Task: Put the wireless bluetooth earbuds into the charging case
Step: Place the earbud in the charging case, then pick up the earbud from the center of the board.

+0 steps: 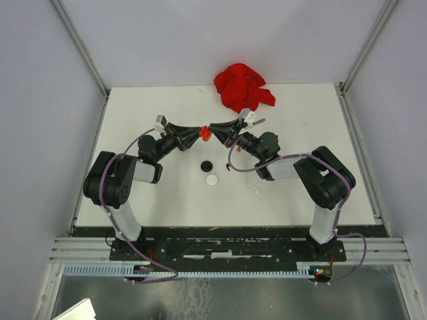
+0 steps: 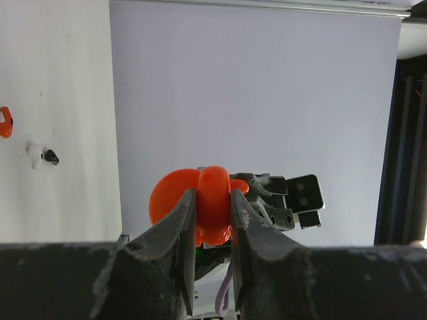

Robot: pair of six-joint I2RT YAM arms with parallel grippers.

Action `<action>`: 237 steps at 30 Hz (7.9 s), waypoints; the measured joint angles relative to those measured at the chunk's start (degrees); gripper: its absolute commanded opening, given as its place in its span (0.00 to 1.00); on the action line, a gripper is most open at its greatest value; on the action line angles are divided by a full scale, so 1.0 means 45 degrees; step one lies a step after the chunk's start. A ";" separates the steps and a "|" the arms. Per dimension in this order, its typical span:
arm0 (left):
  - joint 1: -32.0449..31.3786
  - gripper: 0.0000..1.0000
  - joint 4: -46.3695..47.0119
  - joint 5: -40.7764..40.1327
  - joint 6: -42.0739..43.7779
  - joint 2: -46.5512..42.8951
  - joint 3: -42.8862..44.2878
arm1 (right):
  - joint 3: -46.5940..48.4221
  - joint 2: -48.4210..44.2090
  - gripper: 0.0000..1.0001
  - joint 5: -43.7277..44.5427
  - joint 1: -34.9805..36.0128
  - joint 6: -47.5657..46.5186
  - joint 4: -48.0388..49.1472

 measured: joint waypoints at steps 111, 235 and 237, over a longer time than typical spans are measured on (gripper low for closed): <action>-0.0772 0.03 -0.3740 -0.2025 0.2341 -0.0699 -0.0010 | 0.7033 -0.0583 0.75 0.7213 0.1360 -0.0520 -2.1094; -0.0044 0.03 -0.2278 -0.1914 0.2317 -0.0641 -0.0952 | 0.9797 0.3483 0.70 0.3925 0.0189 0.0000 -2.3644; -0.0039 0.03 -0.2278 -0.1914 0.2317 -0.0641 -0.0957 | 0.9802 0.3483 0.70 0.3925 0.0223 0.0000 -2.3630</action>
